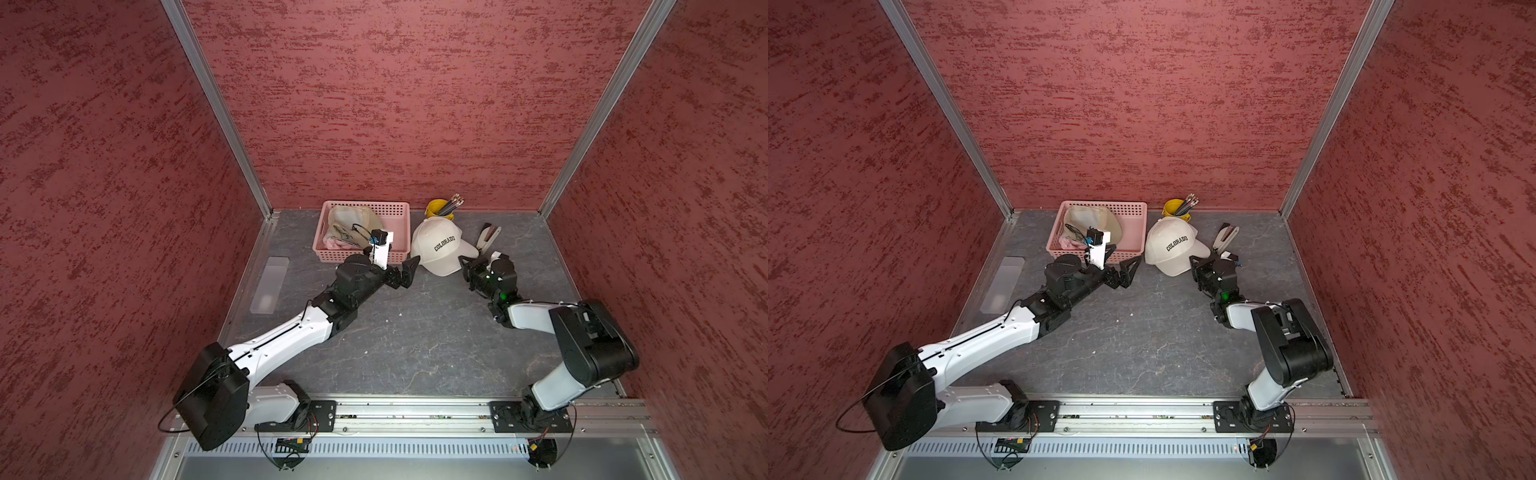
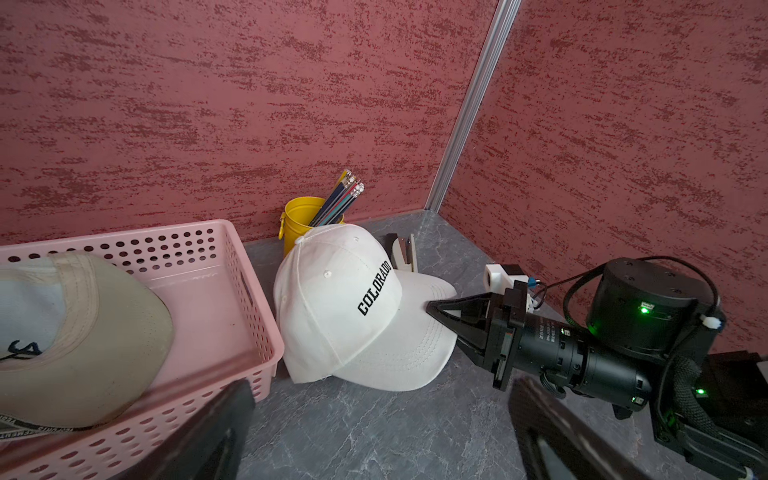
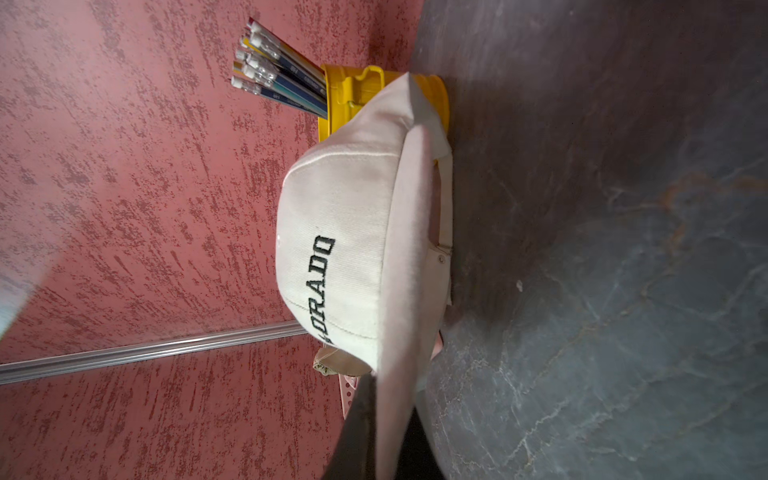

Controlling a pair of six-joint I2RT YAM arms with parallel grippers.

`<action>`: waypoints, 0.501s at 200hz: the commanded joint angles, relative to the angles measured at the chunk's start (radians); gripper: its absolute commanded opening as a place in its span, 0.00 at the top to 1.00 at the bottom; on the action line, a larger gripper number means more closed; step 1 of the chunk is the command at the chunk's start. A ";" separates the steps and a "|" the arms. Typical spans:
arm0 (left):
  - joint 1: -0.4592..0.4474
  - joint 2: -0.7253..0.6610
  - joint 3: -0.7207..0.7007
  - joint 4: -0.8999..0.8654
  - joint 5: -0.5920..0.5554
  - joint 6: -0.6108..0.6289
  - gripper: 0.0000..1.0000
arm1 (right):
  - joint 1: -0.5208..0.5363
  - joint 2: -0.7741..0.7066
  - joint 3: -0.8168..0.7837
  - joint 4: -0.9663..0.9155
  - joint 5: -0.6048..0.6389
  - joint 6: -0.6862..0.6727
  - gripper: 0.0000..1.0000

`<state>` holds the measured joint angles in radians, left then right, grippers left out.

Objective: Turn the baseball cap inside out
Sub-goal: Place the baseball cap at the center of the board.

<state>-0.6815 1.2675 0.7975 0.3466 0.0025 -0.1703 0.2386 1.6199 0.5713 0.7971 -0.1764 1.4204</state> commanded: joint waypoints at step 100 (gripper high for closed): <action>0.016 -0.037 -0.015 0.011 0.011 0.038 0.00 | -0.042 -0.029 -0.150 0.092 0.025 0.005 0.53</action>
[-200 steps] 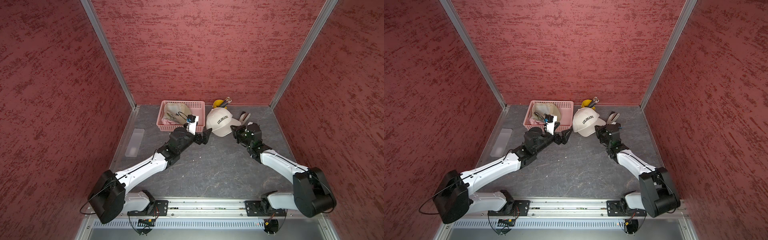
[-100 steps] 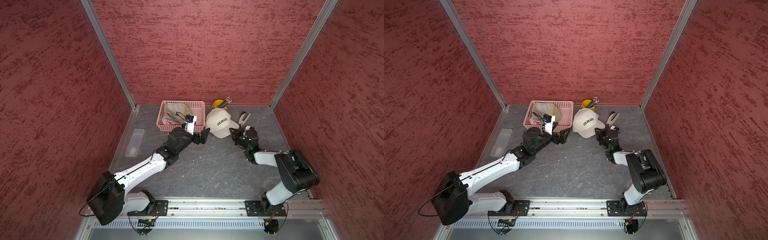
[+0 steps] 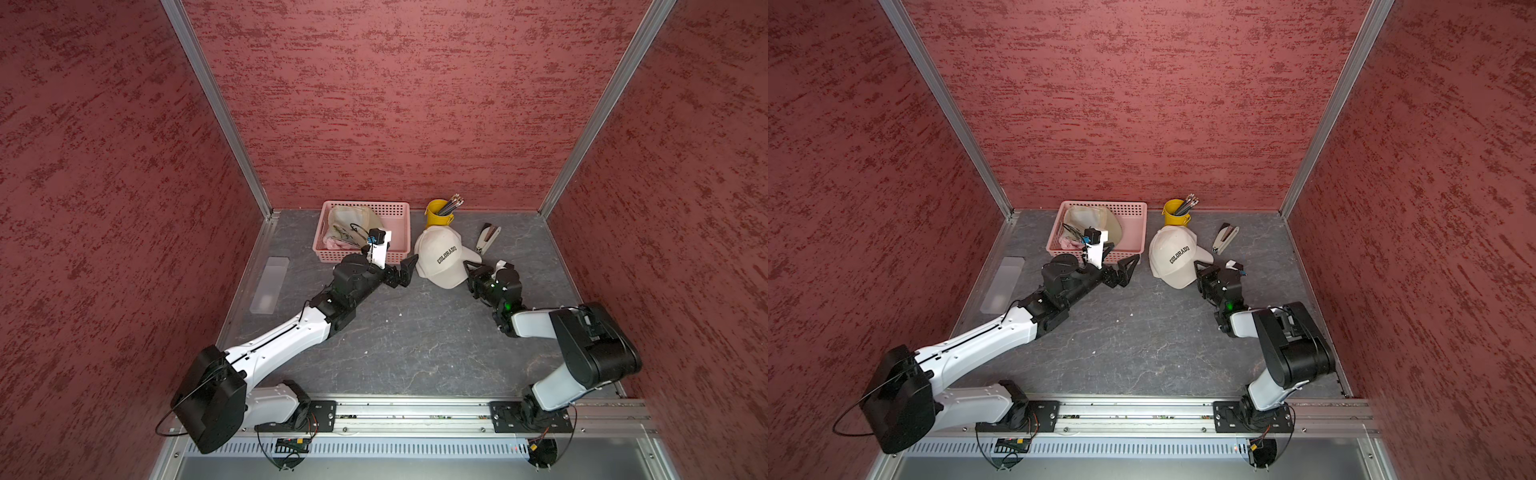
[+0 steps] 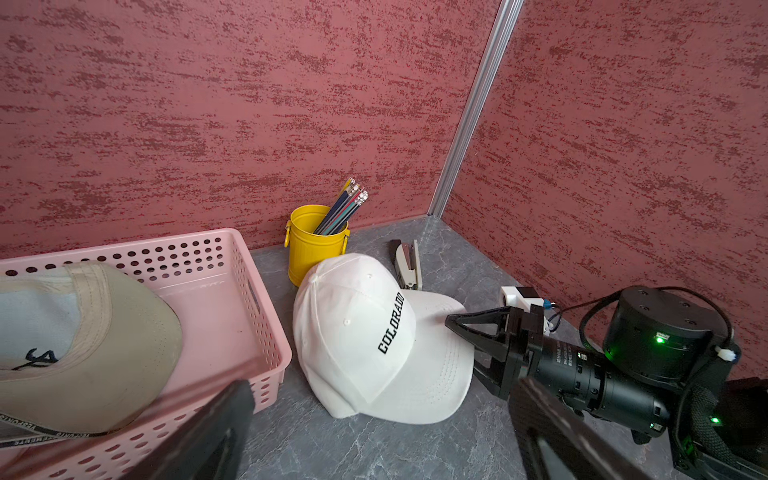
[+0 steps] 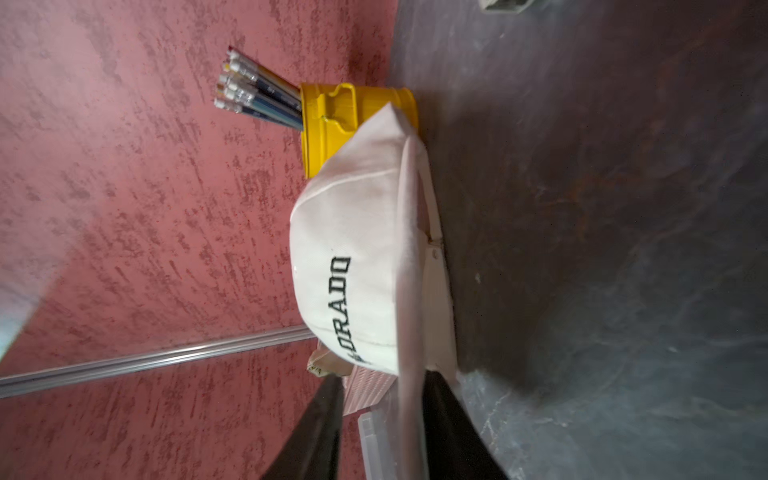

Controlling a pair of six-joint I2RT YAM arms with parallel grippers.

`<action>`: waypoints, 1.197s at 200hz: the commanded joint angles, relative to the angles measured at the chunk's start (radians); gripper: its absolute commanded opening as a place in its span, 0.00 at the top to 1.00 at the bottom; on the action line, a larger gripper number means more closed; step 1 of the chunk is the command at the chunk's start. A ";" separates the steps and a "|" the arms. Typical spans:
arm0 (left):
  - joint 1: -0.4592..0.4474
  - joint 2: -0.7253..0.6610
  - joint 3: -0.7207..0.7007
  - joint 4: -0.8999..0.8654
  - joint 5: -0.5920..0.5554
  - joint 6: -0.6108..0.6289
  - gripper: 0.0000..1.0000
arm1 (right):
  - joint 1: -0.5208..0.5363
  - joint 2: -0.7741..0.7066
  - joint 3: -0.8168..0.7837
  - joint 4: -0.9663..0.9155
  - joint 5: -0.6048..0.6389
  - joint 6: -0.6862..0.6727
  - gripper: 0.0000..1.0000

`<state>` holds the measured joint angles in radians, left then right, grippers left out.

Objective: Turn the baseball cap inside out
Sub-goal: Place the baseball cap at the center of the board.

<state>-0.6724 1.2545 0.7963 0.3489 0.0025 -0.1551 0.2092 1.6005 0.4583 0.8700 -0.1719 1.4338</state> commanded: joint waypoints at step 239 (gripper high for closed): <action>0.448 0.437 0.551 -0.763 -0.019 -0.385 0.08 | 0.103 -0.255 0.498 -1.098 0.330 -0.744 0.31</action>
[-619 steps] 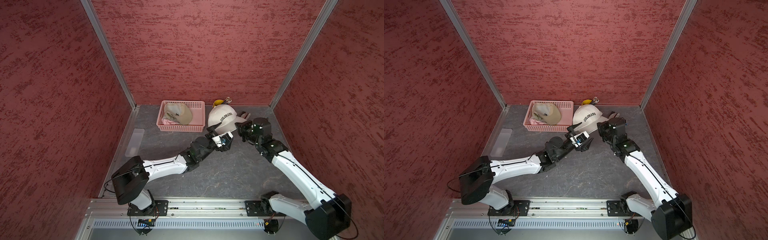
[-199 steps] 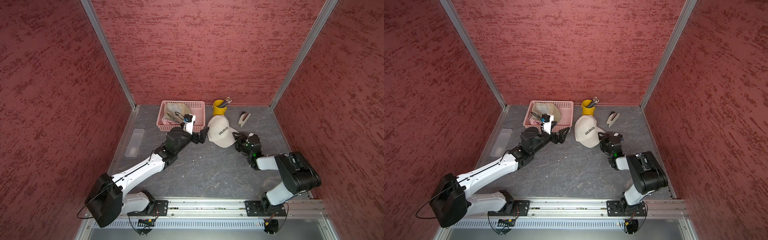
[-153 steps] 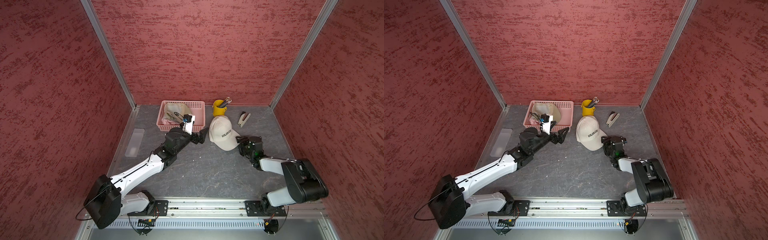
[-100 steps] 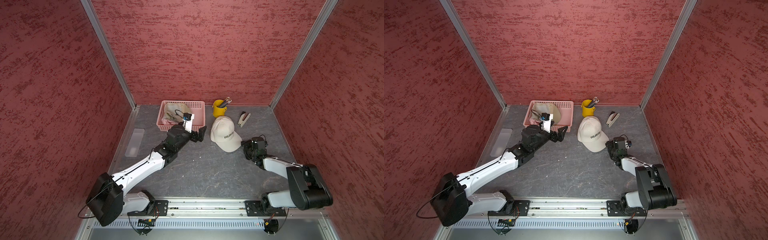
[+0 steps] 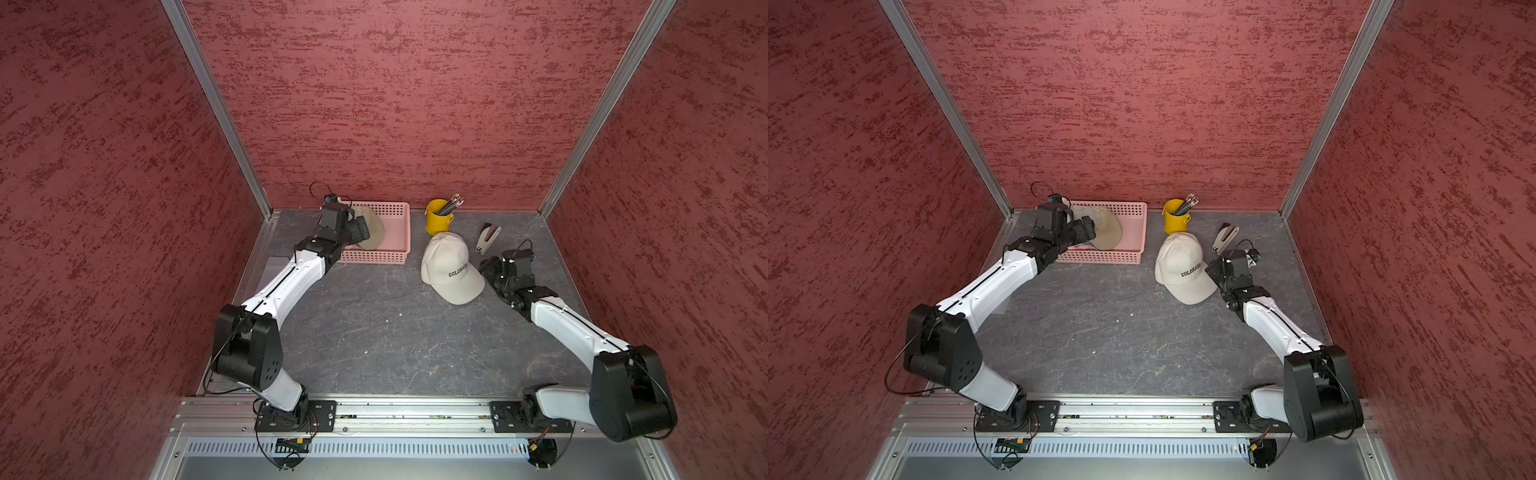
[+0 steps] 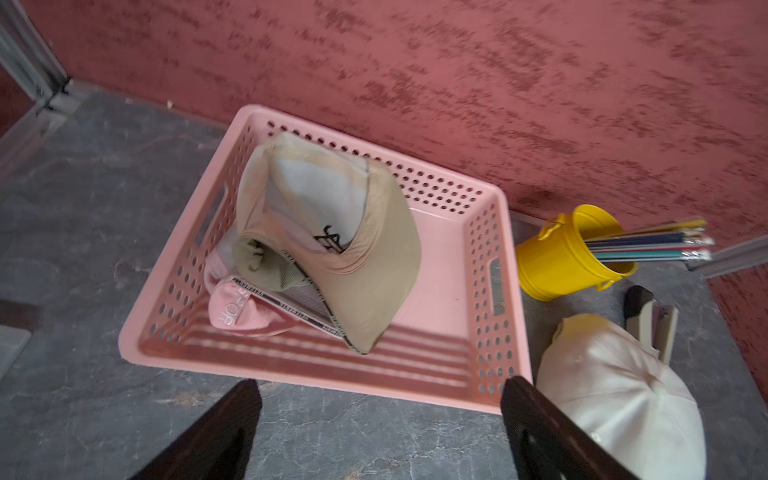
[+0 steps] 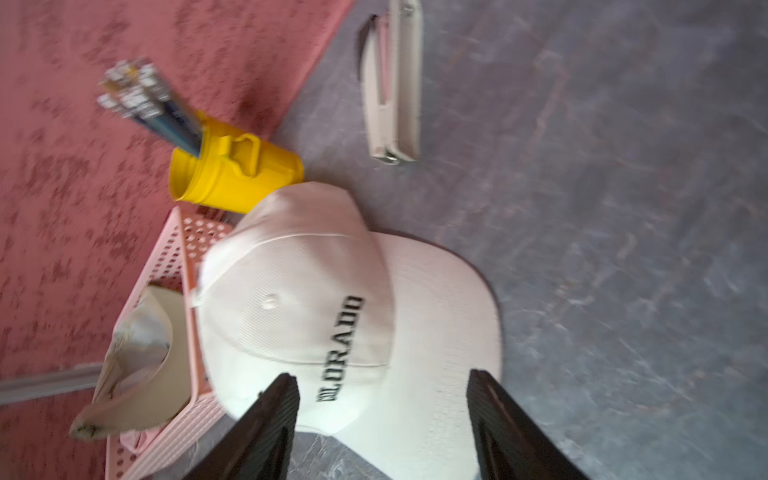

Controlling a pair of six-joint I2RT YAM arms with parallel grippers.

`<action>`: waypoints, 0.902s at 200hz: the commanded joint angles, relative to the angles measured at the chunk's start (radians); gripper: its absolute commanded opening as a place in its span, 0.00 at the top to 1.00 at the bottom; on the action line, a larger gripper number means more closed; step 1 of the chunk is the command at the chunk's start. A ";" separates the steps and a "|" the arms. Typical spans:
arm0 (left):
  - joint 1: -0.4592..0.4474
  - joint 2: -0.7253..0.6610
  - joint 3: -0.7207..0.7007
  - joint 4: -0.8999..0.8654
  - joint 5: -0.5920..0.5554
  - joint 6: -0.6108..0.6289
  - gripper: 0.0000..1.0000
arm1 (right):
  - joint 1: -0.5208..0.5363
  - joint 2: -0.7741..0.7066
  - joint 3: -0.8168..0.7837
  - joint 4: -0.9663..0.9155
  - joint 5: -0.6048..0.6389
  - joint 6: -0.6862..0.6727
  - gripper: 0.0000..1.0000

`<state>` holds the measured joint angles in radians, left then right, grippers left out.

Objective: Turn the baseball cap inside out
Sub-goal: Place the baseball cap at the center of the board, then pick up the baseball cap from the basket.

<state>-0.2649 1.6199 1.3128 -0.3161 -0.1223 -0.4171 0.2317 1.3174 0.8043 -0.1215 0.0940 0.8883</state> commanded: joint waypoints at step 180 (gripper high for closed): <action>0.024 0.415 0.247 0.111 0.148 -0.121 1.00 | 0.187 0.171 0.366 -0.216 -0.032 -0.399 0.31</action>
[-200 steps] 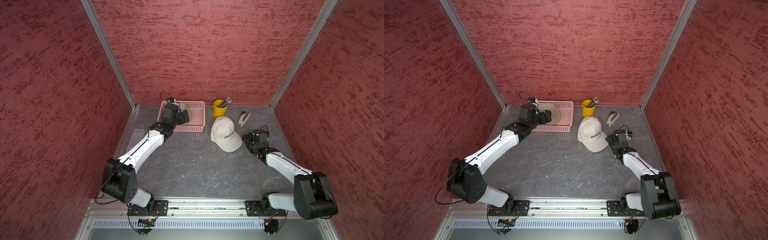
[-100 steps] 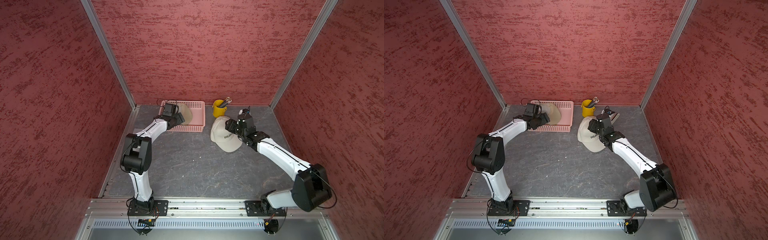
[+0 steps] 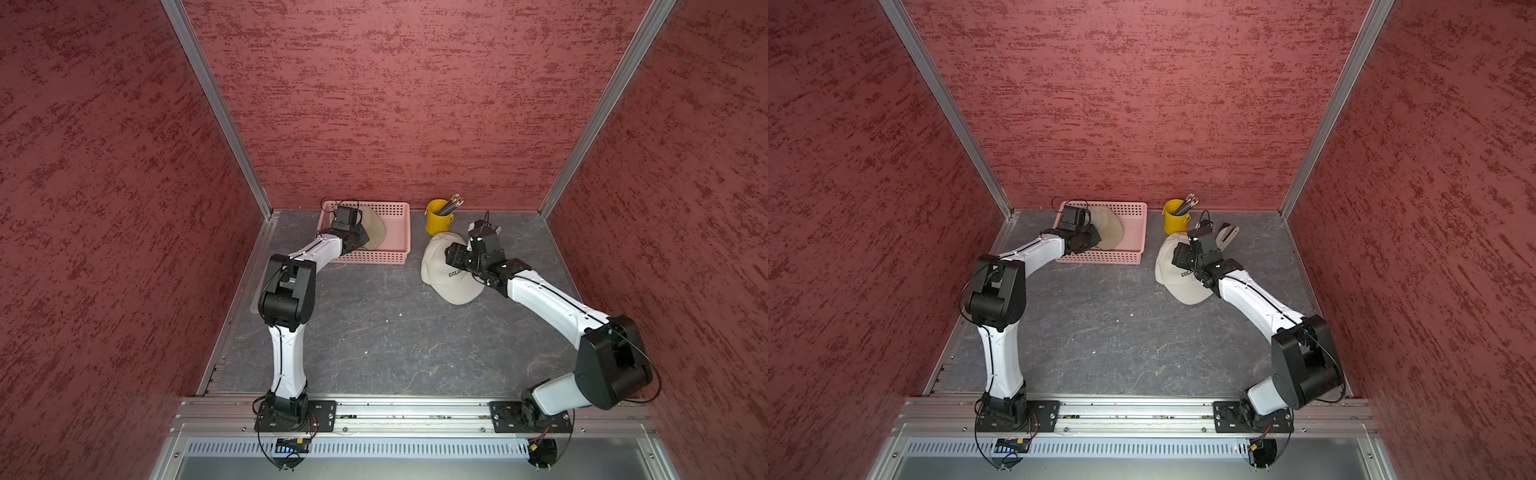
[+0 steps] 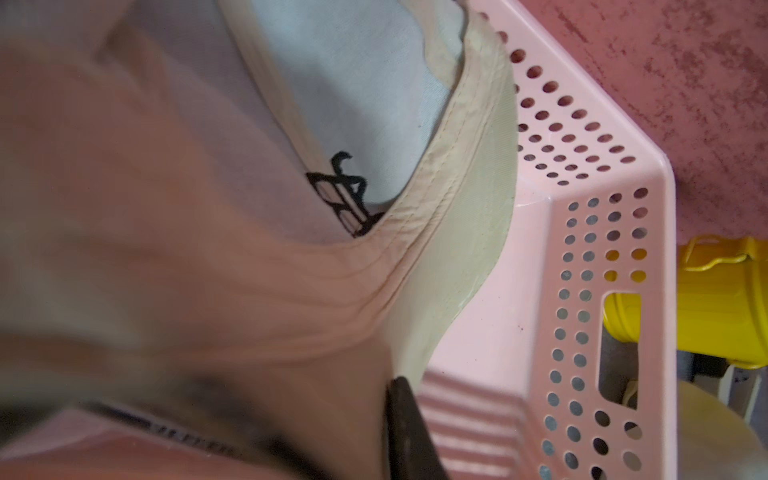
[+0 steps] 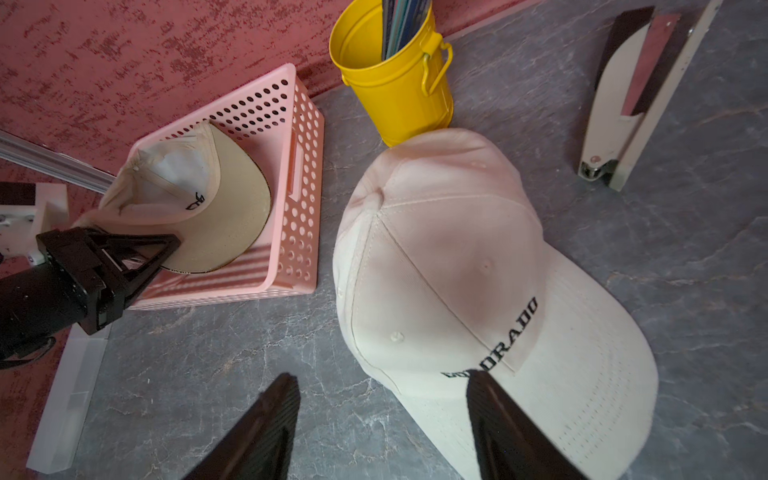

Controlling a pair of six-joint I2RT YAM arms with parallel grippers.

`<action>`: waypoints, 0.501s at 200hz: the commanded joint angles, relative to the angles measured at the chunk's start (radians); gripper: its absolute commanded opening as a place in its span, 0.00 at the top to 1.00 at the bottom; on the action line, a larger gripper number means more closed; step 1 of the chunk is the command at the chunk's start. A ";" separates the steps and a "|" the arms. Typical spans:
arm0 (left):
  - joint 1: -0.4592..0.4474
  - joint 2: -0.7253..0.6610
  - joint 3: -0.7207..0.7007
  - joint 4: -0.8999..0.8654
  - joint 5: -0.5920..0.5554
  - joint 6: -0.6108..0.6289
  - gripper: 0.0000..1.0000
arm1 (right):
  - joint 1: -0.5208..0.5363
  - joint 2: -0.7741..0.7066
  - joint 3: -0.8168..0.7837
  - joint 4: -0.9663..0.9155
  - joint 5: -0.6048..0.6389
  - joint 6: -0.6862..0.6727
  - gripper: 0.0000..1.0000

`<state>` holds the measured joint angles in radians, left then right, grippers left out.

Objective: Turn the baseball cap inside out
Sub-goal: Pick up the baseball cap from the basket.

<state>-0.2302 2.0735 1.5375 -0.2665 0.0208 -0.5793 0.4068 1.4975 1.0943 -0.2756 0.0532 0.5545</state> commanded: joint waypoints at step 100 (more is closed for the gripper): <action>-0.136 -0.385 0.008 -0.182 0.272 0.509 1.00 | 0.036 0.028 0.332 -0.266 -0.185 -0.355 0.29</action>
<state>-0.3546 1.7664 1.5776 -0.3561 0.1432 -0.2749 0.4423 1.5093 1.3155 -0.4404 -0.0746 0.2844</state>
